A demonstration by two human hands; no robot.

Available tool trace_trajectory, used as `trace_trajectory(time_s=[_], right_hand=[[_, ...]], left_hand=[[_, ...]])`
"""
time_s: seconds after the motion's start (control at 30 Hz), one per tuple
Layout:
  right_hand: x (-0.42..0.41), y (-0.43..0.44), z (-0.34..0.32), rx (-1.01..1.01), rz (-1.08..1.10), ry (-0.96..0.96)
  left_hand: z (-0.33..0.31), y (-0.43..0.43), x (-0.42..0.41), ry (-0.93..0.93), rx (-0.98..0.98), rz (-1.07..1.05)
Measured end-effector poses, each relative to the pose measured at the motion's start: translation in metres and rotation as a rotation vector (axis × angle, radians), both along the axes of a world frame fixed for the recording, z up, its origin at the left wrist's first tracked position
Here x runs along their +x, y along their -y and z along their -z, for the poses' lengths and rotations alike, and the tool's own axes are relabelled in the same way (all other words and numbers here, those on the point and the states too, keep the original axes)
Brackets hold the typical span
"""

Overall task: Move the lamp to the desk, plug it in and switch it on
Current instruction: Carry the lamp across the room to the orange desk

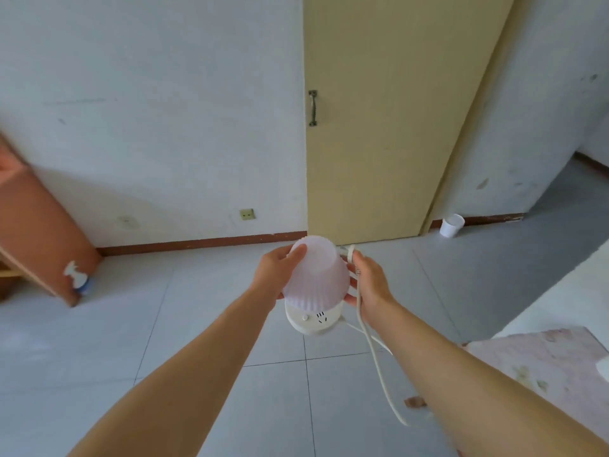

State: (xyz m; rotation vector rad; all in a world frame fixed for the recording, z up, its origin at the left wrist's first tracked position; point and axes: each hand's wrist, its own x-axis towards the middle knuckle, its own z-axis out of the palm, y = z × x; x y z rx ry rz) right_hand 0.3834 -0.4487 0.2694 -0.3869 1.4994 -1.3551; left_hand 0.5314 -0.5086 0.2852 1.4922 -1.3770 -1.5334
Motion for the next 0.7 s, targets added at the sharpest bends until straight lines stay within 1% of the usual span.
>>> trace_trajectory(time_s=[0.2, 0.33, 0.5, 0.7], right_hand=[[0.092, 0.061, 0.006, 0.01, -0.112, 0.009], [0.148, 0.092, 0.007, 0.025, -0.207, 0.02], [0.197, 0.125, 0.009, 0.017, -0.32, 0.017], [0.248, 0.182, 0.013, 0.024, -0.453, 0.02]], left_hand=[[0.002, 0.041, 0.096, -0.006, -0.019, -0.133], [0.004, 0.06, 0.154, 0.046, -0.032, -0.215], [0.012, 0.076, 0.205, 0.083, -0.054, -0.312], [0.019, 0.111, 0.258, 0.035, -0.033, -0.433]])
